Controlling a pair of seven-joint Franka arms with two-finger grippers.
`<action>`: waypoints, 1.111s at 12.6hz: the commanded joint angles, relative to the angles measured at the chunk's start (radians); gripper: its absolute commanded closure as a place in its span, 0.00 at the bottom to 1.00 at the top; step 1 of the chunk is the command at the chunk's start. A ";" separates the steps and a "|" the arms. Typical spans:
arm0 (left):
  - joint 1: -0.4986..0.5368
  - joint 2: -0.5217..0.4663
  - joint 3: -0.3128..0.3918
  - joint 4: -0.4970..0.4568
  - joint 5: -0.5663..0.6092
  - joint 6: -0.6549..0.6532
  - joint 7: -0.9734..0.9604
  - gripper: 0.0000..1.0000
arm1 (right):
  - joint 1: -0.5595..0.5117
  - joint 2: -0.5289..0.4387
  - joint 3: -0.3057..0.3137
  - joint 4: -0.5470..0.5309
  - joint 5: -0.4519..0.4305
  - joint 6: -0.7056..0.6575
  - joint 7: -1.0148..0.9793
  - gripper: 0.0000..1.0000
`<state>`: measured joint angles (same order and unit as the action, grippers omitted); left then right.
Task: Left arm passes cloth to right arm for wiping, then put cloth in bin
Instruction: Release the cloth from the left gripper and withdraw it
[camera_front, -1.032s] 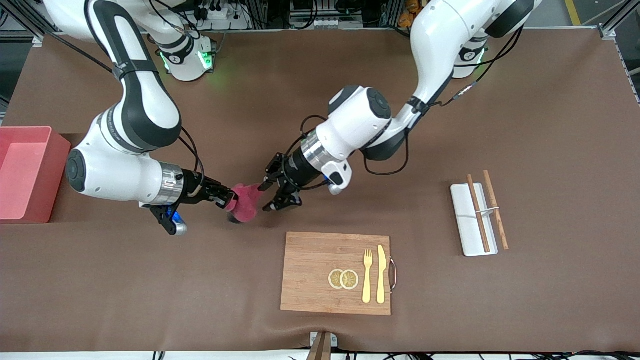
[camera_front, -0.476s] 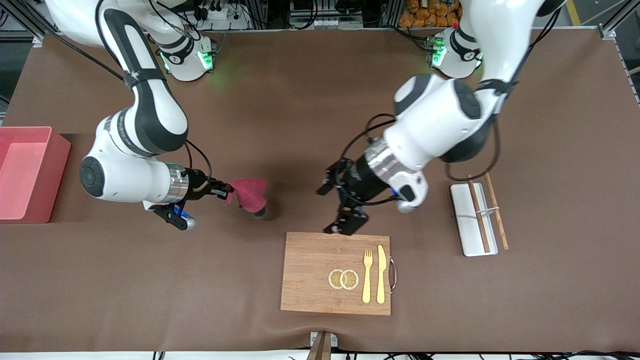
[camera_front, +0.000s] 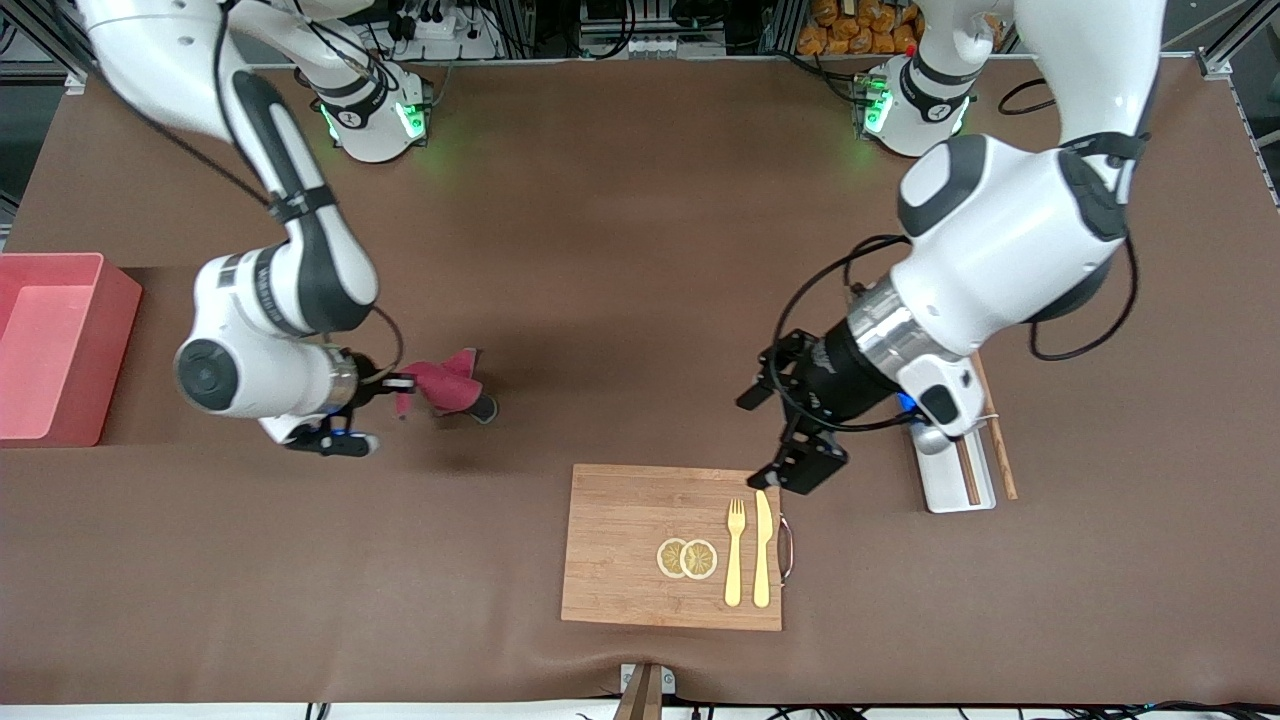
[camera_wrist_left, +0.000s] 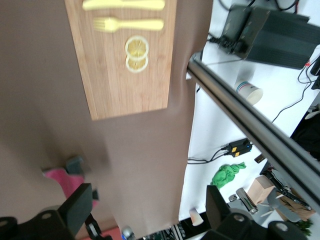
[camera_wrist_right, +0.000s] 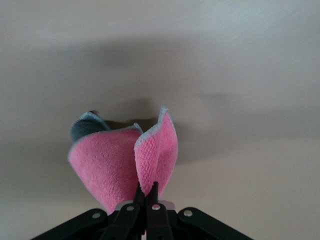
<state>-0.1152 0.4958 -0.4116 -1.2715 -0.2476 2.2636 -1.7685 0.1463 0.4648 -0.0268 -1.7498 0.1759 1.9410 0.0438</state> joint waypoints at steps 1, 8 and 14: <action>0.070 -0.072 -0.001 -0.032 0.049 -0.137 0.137 0.00 | -0.149 -0.008 0.016 -0.001 -0.120 -0.017 -0.218 1.00; 0.220 -0.192 0.049 -0.071 0.077 -0.474 0.804 0.00 | -0.551 -0.006 0.015 0.062 -0.240 0.087 -0.862 1.00; 0.163 -0.382 0.287 -0.181 0.178 -0.674 1.463 0.00 | -0.633 0.020 0.018 0.082 -0.253 0.174 -1.041 1.00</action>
<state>0.0796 0.1871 -0.1790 -1.3903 -0.1194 1.6060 -0.4424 -0.4867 0.4701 -0.0332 -1.6633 -0.0556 2.1126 -0.9971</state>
